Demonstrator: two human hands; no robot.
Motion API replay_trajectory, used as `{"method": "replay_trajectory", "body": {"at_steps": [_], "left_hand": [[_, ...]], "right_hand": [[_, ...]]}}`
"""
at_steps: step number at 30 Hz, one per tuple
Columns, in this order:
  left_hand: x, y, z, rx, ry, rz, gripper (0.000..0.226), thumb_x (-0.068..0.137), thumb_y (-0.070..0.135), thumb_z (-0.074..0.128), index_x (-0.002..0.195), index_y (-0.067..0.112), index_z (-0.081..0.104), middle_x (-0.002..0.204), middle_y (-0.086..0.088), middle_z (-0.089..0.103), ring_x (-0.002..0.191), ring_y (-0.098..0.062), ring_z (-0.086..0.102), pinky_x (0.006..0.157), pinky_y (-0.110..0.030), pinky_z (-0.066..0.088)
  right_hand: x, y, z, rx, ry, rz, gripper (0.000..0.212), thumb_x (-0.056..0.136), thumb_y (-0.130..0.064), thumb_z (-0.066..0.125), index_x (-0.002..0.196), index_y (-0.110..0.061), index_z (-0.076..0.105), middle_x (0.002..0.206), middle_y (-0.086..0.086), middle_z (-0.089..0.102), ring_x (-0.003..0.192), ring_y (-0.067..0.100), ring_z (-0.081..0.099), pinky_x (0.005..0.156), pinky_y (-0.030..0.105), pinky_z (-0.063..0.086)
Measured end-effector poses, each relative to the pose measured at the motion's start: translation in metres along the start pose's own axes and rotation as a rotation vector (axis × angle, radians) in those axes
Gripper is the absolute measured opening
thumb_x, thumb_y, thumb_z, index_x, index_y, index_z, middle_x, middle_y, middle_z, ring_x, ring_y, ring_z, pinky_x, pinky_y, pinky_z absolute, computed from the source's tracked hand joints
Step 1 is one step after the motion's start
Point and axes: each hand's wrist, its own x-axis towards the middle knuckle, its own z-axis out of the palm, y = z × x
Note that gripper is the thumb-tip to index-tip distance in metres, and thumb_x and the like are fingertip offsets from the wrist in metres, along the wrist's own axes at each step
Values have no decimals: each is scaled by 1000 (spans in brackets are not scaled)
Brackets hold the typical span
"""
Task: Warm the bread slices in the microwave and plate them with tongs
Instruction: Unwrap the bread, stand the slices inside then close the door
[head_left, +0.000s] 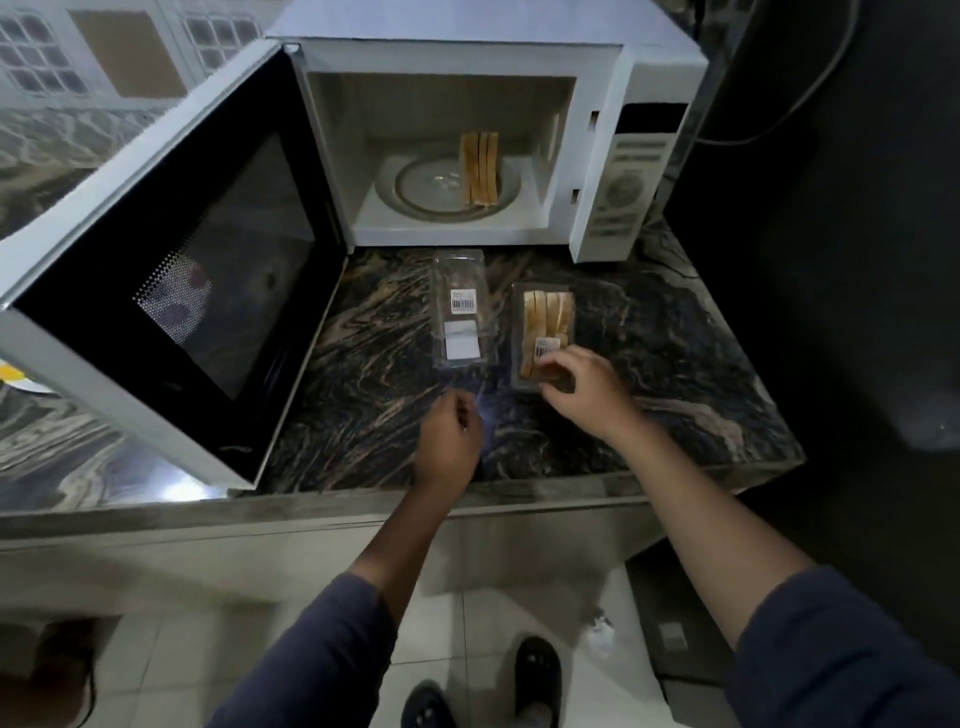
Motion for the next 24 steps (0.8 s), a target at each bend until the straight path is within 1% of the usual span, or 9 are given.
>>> {"method": "replay_trajectory", "body": {"at_steps": [3,5,6,9,11,13,15,19,24], "left_hand": [[4,20,16,-72,-113,-115,23,92,6,51,113,0,56,97,-18,66,88,-29,62,79,-34,48],[9,33,23,-286,-175,-245,25,94,3,49,117,-4,52,98,-22,64,90,-31,63,83,-39,51],[12,38,27,-379,-191,-301,24,94,1,48,116,-5,52,96,-20,62,89,-29,63,82,-37,52],[20,43,36,-480,-204,-393,15,88,0,58,102,-5,61,86,-13,64,76,-18,61,63,-22,51],[22,45,38,-518,-196,-436,20,84,1,63,102,-8,63,78,-12,64,64,-12,57,50,-14,45],[19,44,39,-554,-188,-425,19,86,0,61,103,-10,62,73,-10,62,56,-6,56,46,-10,42],[16,40,38,-577,-187,-378,19,88,1,59,103,-10,63,81,-13,65,63,-6,60,53,-10,45],[15,33,44,-616,-165,-351,24,86,4,63,108,-5,64,102,-18,70,90,-22,67,77,-23,53],[19,37,50,-716,-98,-470,20,80,2,69,99,-5,68,98,-23,70,82,-20,67,77,-26,55]], "right_hand": [[-2,5,0,-97,-90,-2,25,85,-16,63,109,-13,67,110,7,61,105,23,55,91,33,45],[-1,7,0,-89,-63,-12,19,85,-13,63,102,-12,71,105,7,64,100,23,59,89,35,47],[-1,7,0,-74,-47,-12,17,84,-12,63,99,-12,72,103,8,65,98,24,60,89,35,48],[3,8,-1,-37,-31,0,13,83,-11,64,91,-11,74,98,8,68,94,23,62,87,35,49],[6,8,-1,-23,-39,32,12,83,-12,64,90,-12,74,99,6,69,94,21,62,87,32,48],[10,8,-2,-24,-58,71,12,85,-15,63,90,-15,74,101,4,69,95,20,61,86,31,48],[13,7,-3,-41,-85,113,11,86,-20,62,91,-20,73,103,2,69,96,20,61,85,33,49],[16,5,-6,-80,-120,149,13,87,-26,61,93,-24,72,106,0,70,99,21,62,86,33,49],[20,4,-7,-69,-154,185,12,88,-23,60,92,-23,72,106,0,69,97,20,61,81,30,46]]}}
